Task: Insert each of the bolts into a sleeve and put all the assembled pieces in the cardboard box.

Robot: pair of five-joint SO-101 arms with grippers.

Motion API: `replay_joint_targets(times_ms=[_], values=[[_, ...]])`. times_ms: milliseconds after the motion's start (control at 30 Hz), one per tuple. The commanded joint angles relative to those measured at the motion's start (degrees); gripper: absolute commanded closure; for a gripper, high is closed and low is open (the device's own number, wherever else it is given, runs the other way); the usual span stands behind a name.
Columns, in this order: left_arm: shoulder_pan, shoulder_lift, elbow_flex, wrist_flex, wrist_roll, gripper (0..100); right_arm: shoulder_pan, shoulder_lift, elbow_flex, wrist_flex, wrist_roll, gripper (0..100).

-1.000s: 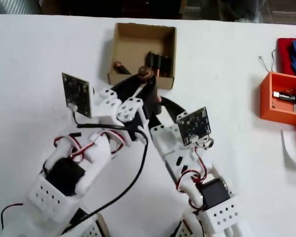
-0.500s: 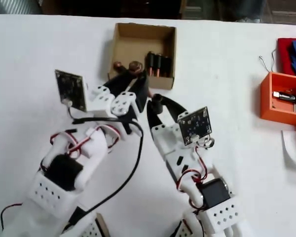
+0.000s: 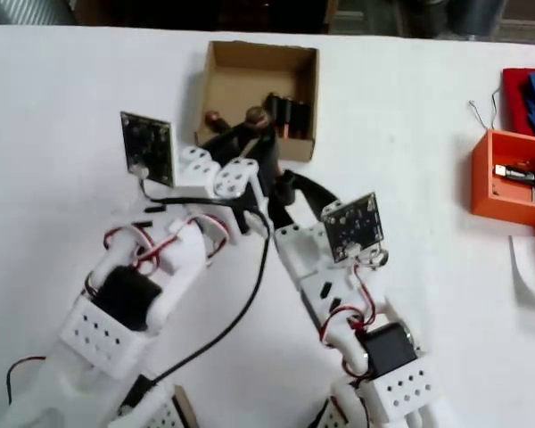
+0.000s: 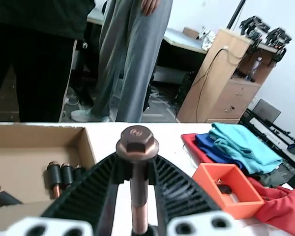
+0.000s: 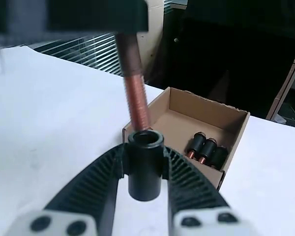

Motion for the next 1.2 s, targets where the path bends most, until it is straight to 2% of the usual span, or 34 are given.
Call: replay_joint_targets(times_ms=[0, 467, 733, 933, 1167], values=[[0.7, 0.0, -3.5, -0.5, -0.2, 97, 0.4, -1.3, -0.9, -1.1, 0.4, 97.5], [2.8, 0.0, 2.8, 2.0, 0.3, 97, 0.4, -1.3, -0.9, -1.1, 0.4, 97.5], [4.0, 0.0, 3.2, 4.5, -0.1, 97, 0.4, -1.3, -1.0, -1.2, 0.4, 97.5], [4.0, 3.3, 2.9, 9.3, -0.1, 97, 0.4, -1.3, -1.9, -1.1, 0.4, 97.5], [4.0, 5.5, 2.8, 9.4, -0.1, 97, 0.4, -1.3, -2.1, -1.1, 0.4, 97.5]])
